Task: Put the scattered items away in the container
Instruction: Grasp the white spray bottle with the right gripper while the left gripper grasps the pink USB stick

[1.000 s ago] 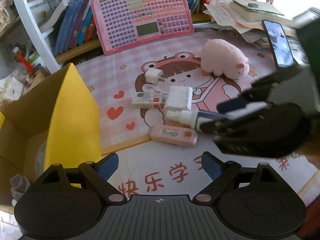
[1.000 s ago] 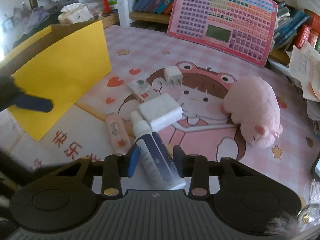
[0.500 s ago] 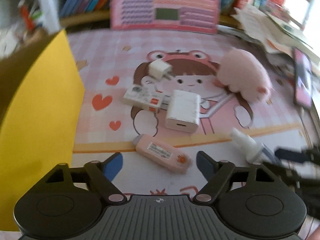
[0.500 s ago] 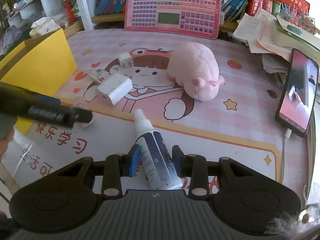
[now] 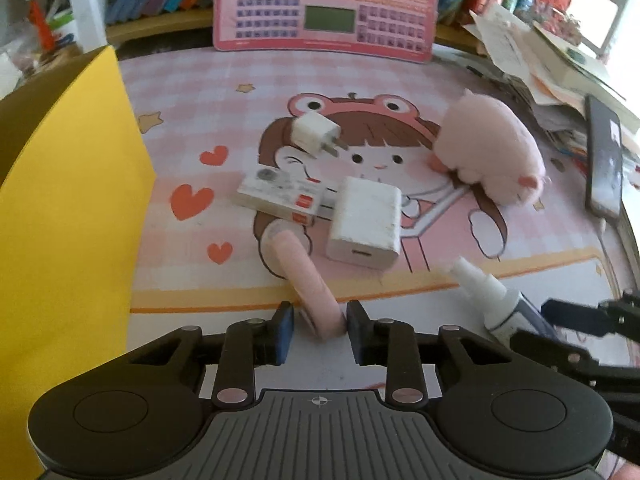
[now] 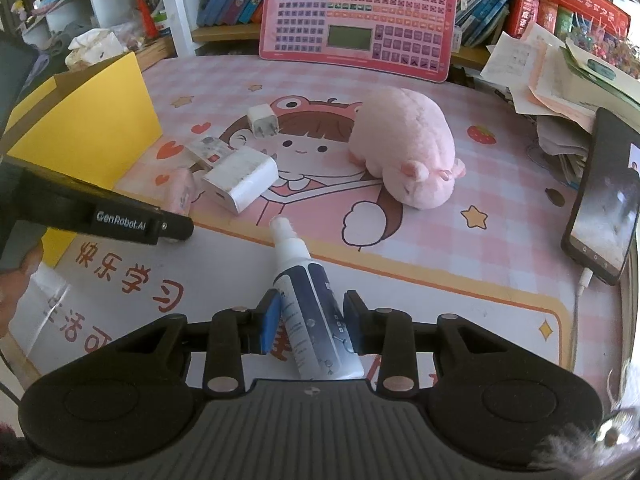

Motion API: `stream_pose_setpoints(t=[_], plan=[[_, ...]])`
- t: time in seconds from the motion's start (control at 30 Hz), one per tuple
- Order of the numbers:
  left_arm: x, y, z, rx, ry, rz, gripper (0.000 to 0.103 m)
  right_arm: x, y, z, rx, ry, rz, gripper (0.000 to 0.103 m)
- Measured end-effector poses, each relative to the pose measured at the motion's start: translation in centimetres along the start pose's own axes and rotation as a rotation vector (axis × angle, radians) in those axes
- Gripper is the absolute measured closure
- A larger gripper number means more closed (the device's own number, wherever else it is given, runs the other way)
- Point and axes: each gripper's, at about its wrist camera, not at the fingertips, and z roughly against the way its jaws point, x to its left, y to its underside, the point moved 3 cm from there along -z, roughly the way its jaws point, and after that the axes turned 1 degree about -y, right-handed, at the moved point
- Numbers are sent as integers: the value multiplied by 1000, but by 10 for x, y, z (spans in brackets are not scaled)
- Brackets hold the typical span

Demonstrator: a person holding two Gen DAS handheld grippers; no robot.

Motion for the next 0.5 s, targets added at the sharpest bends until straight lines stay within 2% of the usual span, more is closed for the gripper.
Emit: stream_pose_setpoints(t=[0.1, 0.4, 0.43, 0.5], plan=[[4, -6, -4, -11, -10, 27, 60, 2, -1, -3, 8, 5, 5, 70], [-6, -12, -11, -22, -46, -55, 65, 4, -1, -13, 30, 14, 11, 69], [-5, -12, -10, -23, -45, -58, 67, 4, -1, -16, 37, 14, 8, 69], [-1, -11, -9, -23, -40, -60, 84, 3, 0, -19, 48, 4, 0, 71]])
